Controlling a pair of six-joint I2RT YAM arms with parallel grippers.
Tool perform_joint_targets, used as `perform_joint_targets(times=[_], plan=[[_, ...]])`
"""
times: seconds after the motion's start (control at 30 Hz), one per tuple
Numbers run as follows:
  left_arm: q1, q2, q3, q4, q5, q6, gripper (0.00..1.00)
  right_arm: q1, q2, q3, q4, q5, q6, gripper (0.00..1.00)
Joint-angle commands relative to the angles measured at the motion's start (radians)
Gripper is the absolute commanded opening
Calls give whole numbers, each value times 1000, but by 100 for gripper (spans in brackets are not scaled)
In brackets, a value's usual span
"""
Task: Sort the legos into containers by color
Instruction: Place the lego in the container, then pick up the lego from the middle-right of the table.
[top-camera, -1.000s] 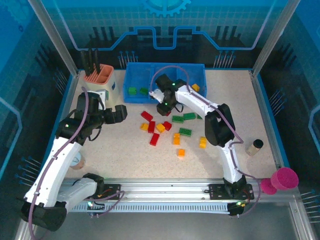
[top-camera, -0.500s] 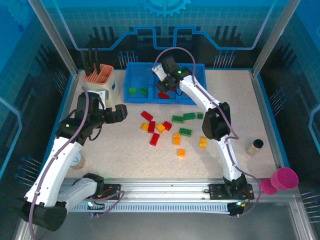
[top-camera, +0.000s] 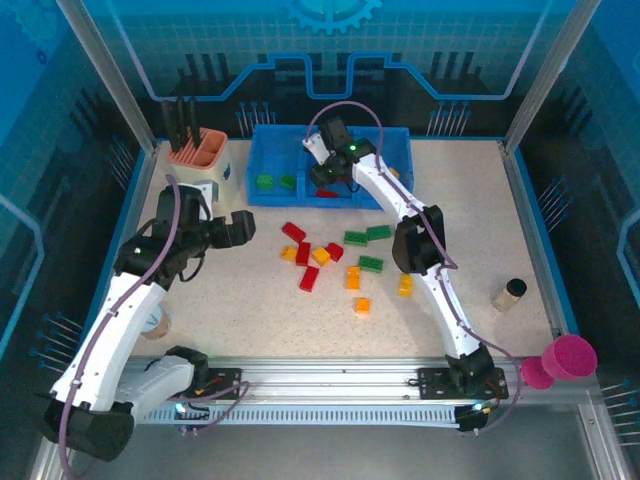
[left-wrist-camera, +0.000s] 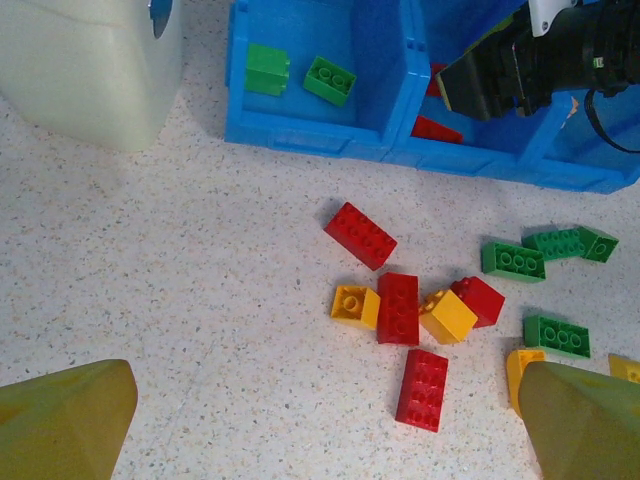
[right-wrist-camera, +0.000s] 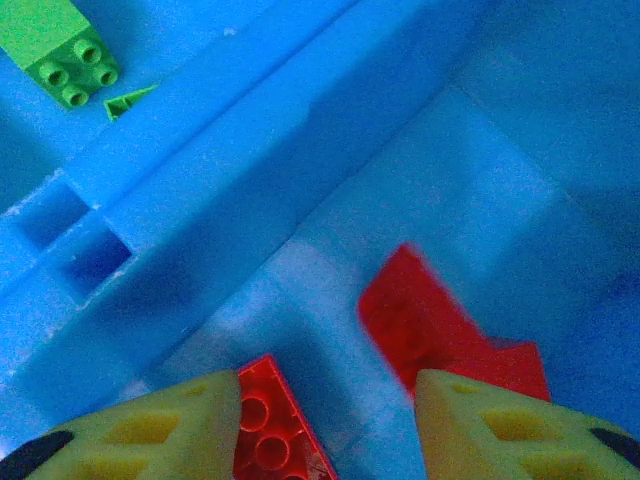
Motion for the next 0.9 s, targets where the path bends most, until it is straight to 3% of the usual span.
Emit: perform_joint_targets(times=[0.0,0.17,0.3,0.47,0.63,0.87], plan=[[11,10,1,30,34,-7,99,-9,-39,-16,-3,-14,-13,51],[12,3,19,16,25,4,99,5,-152,-131,1,-14,-22,54],[12,-6,27,0,7,21,99,18,-361,-363,-21,33,45,60],[15,-3,29,15,5,41,99,5,-688,-788,-44,168,286,66],[21,-16,3,34,33,57,99,-21,-1024,-1257,-5,235,605,65],[25,-16,4,41,68,116,99,-89,-1195,-1541,8,142,787,77]])
